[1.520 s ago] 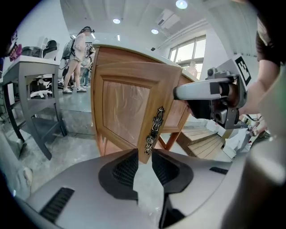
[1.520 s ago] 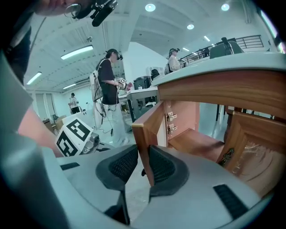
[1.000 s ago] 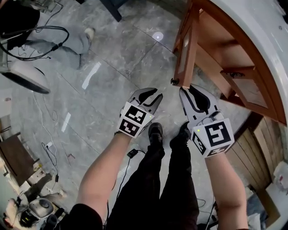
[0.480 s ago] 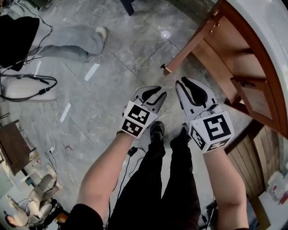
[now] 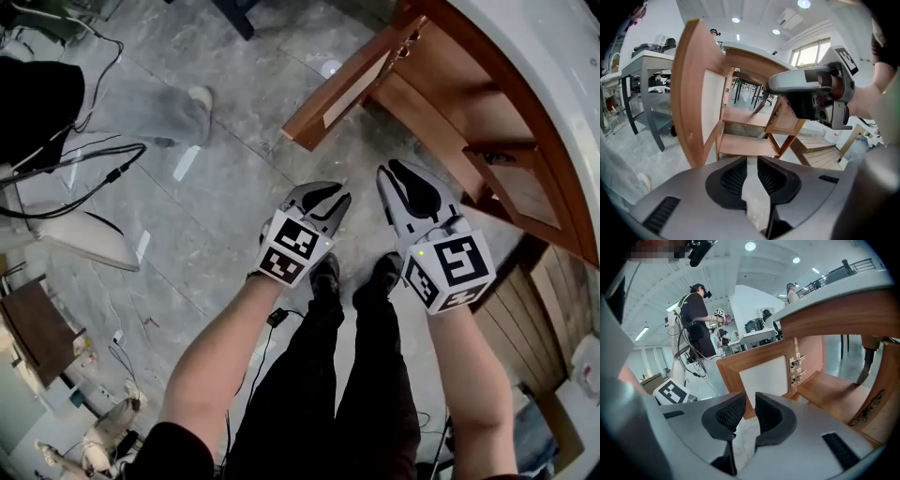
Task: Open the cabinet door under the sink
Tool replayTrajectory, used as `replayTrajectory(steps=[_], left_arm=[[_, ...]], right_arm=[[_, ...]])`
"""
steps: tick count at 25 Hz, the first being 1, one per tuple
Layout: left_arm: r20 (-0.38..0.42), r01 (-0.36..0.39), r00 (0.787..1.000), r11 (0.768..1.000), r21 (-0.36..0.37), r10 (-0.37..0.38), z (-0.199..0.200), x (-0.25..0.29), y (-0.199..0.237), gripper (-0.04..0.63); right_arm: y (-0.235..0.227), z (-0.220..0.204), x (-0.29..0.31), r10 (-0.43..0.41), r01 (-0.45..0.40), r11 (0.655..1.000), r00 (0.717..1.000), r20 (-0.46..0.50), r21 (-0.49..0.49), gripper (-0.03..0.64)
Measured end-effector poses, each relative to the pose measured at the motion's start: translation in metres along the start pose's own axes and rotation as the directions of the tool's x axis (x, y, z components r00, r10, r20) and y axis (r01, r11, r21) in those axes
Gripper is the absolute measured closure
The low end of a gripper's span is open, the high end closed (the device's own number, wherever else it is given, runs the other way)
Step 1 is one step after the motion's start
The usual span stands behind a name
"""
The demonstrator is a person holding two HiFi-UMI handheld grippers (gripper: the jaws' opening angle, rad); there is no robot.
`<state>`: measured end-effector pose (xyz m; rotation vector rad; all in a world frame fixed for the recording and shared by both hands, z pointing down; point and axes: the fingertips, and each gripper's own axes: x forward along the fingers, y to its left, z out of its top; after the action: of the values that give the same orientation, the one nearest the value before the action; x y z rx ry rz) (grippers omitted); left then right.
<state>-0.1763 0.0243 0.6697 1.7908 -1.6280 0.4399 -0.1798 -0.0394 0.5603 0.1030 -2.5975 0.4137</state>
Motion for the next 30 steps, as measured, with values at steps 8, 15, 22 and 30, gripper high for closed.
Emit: replayTrajectory(steps=[8,15,22,30], left_arm=[[0.025,0.022,0.999,0.998,0.065,-0.024,0.073,0.030,-0.040,0.528],[0.105,0.036,0.993,0.995,0.088,-0.046,0.133,0.063,-0.076,0.545],[0.046,0.157,0.985,0.977,0.141,-0.165,0.155,0.119,-0.070,0.557],[-0.046,0.290,0.956,0.919,0.267,-0.288,0.170,0.136,-0.044,0.561]], right_arm=[[-0.067,-0.005,-0.070,-0.110,0.109,0.992,0.994,0.012,0.064,0.548],[-0.118,-0.031,-0.113,-0.194,0.193,0.978,0.981,0.012,0.076,0.551],[-0.159,-0.049,-0.105,-0.353,0.350,0.917,0.935,-0.019,0.193,0.549],[-0.188,-0.056,-0.079,-0.533,0.522,0.793,0.844,-0.057,0.313,0.532]])
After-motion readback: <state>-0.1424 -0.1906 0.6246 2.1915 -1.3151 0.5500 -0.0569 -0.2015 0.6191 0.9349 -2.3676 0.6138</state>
